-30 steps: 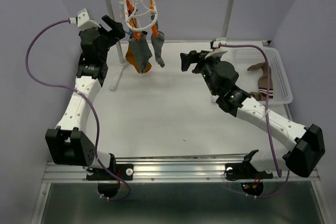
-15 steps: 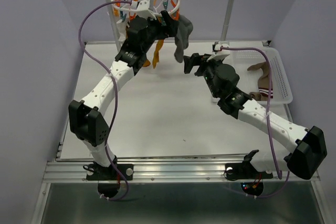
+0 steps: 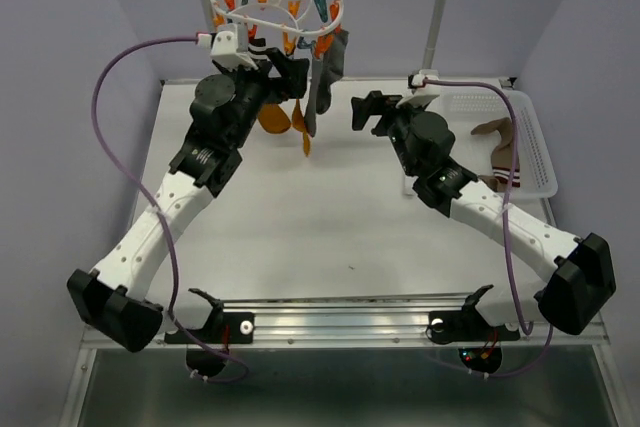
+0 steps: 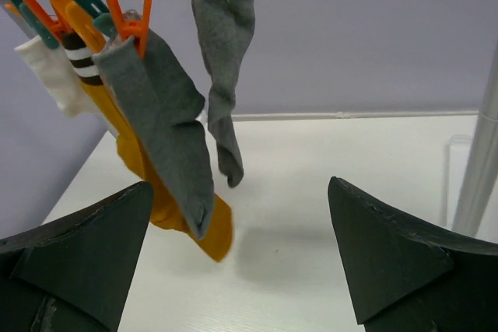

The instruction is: Clip the socks to the hanger

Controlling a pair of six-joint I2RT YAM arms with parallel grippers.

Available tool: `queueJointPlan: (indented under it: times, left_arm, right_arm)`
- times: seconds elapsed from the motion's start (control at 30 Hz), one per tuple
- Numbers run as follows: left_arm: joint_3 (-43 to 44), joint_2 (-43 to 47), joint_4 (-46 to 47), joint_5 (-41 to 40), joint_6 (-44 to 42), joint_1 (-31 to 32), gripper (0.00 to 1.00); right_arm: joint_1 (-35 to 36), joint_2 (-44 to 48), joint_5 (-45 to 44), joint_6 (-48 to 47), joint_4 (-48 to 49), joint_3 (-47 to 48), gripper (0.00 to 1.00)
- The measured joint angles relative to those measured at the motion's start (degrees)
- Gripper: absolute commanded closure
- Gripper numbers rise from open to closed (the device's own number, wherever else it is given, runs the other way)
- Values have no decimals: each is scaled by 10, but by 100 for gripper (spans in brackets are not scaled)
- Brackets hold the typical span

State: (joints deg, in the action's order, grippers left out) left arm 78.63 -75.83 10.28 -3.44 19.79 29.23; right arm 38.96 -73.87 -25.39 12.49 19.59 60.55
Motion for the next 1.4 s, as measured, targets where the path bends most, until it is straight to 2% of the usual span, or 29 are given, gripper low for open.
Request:
queueJointPlan:
  times: [0.13, 0.27, 0.4, 0.57, 0.77, 0.83, 0.9, 1.03, 1.23, 1.4]
  left_arm:
    - [-57, 108, 7, -72, 0, -1, 1]
    - [-131, 222, 3, -189, 5, -1, 1]
    - [-190, 297, -15, -281, 19, -1, 1]
    - [-237, 351, -41, -346, 38, -1, 1]
    - [-266, 381, -61, -392, 50, -2, 1]
    - [-269, 386, -64, -401, 50, -2, 1]
    - [-274, 393, -65, -407, 49, -2, 1]
    - [-276, 396, -67, -417, 48, -3, 1]
    - [-276, 382, -65, -421, 44, -4, 1]
    - [-276, 362, -57, -417, 41, -5, 1]
  right_arm:
    - [-10, -59, 23, 31, 3, 63, 0]
    - [-19, -127, 49, 60, 26, 151, 0]
    - [-25, -166, 68, 93, 56, 202, 0]
    - [-46, -225, 108, 146, 82, 276, 0]
    - [-59, -320, 177, 162, 79, 382, 1]
    - [-59, -355, 206, 160, 73, 422, 10]
    - [-59, -388, 243, 156, 59, 466, 25]
    - [-59, -409, 301, 164, 47, 485, 39]
    - [-59, -411, 400, 219, 72, 484, 43]
    - [-59, -425, 470, 300, 132, 484, 69]
